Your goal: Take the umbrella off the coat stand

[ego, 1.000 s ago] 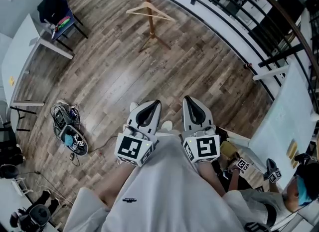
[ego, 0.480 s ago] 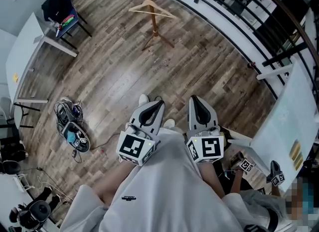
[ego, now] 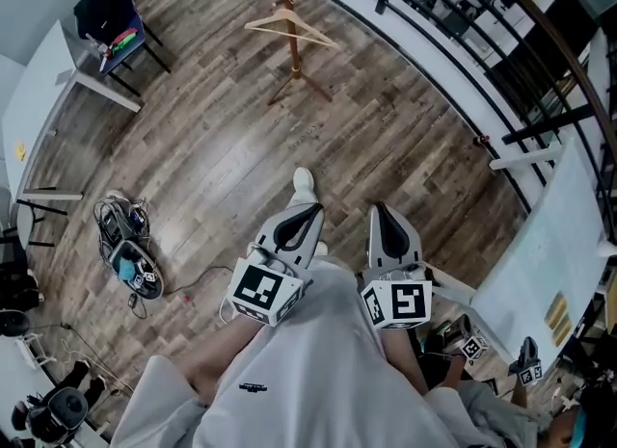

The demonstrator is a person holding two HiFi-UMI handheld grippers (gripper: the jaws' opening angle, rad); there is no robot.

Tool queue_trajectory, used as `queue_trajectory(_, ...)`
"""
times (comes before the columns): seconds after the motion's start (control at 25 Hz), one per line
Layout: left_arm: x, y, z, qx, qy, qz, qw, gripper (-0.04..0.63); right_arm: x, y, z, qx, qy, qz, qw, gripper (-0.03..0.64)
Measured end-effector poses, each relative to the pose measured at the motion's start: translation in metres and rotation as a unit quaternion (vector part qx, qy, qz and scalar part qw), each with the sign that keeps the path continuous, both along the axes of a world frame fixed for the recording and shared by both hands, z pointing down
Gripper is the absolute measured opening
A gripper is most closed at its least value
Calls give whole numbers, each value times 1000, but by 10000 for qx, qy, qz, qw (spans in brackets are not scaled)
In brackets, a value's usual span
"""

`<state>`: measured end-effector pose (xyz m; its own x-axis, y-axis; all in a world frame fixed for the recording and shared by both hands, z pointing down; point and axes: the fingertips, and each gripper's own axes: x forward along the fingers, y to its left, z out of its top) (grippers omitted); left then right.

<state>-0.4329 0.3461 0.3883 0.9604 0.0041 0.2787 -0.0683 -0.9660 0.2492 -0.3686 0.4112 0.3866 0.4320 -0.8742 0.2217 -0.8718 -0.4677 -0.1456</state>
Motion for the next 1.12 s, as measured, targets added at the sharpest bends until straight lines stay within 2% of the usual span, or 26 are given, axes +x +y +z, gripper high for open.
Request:
queue_trajectory(0.4,102,-94,-2,-274,-116,-165,9994,20,104,-85,0,-178,-148,-56,9997,35)
queue_trajectory(0.8,204,-230,-20,-367,-20,-301,9989,20,206,-221,-28,-118,-64,-206,9997,35)
queue_trajectory(0.92,227,-263,-25,-356,70,-326,9988,20,230,-256,-34,-51,-65,-190,9998,35)
queue_trajectory(1.12,242,-306,-25,-317,106,-486,9983,20,254,-295,-32,-29,-42,-179,9998,35)
